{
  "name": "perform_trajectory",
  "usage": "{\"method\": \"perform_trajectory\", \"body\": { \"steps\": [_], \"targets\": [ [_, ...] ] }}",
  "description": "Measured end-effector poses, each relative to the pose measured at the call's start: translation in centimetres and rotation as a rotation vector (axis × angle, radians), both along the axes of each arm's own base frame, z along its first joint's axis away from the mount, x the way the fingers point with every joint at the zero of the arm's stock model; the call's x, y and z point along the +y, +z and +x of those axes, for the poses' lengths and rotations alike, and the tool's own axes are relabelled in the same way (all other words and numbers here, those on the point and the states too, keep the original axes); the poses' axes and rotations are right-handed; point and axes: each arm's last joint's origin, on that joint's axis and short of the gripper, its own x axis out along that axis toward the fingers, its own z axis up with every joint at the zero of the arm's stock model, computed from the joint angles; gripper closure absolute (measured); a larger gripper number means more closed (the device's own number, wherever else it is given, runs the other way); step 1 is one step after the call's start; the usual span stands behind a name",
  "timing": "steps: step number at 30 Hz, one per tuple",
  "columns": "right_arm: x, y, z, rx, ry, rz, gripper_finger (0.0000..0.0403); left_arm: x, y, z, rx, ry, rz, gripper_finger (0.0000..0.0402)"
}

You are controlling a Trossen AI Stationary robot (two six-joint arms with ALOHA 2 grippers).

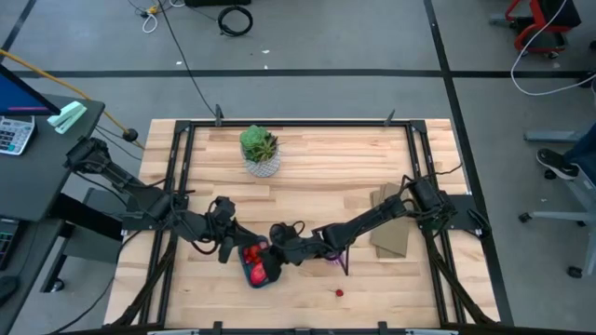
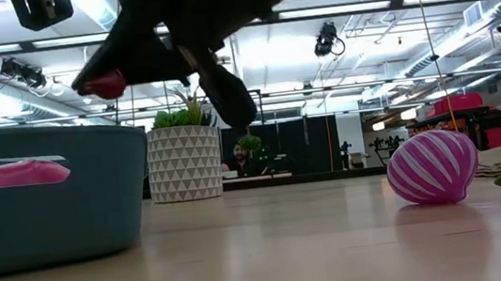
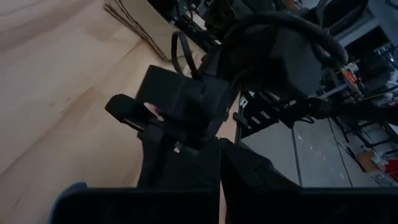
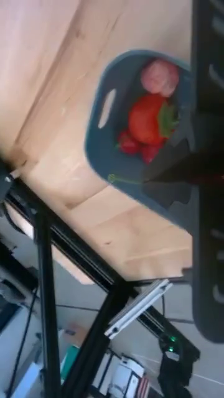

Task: Pick and placing Produce into tupperware
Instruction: Put the left red cherry into the bin, then put the purple onion into the bin

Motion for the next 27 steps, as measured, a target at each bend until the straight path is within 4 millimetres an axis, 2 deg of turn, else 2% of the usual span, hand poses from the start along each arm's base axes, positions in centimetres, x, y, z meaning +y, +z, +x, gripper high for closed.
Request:
{"method": "perform_trajectory", "body": {
  "steps": [4,11,13,17,22,27],
  "targets": [
    [-0.3,-1.1,0.1,0.061,0.022,0.002,0.0372,0.1,0.0,0.1,0.001,0.005,0.000,0.0392],
    [-1.6,-1.7,0.4,0.087,0.011,0.004,0.0292,0.1,0.0,0.0,0.003,0.004,0.001,0.0377],
    [-2.2,-1.5,0.5,0.092,-0.002,0.004,0.0272,0.1,0.0,0.0,0.003,0.004,0.000,0.0376],
    [-2.9,0.9,0.3,0.068,0.015,0.048,0.0248,0.1,0.0,0.1,0.002,0.004,0.000,0.0381],
    [-2.7,2.5,-1.9,0.263,0.154,0.122,0.0241,0.1,0.0,0.0,0.002,0.000,0.011,0.0391],
    [-1.7,4.7,-6.2,0.547,0.205,0.111,0.0240,0.1,0.0,0.0,0.001,-0.004,0.023,0.0388]
  ]
}}
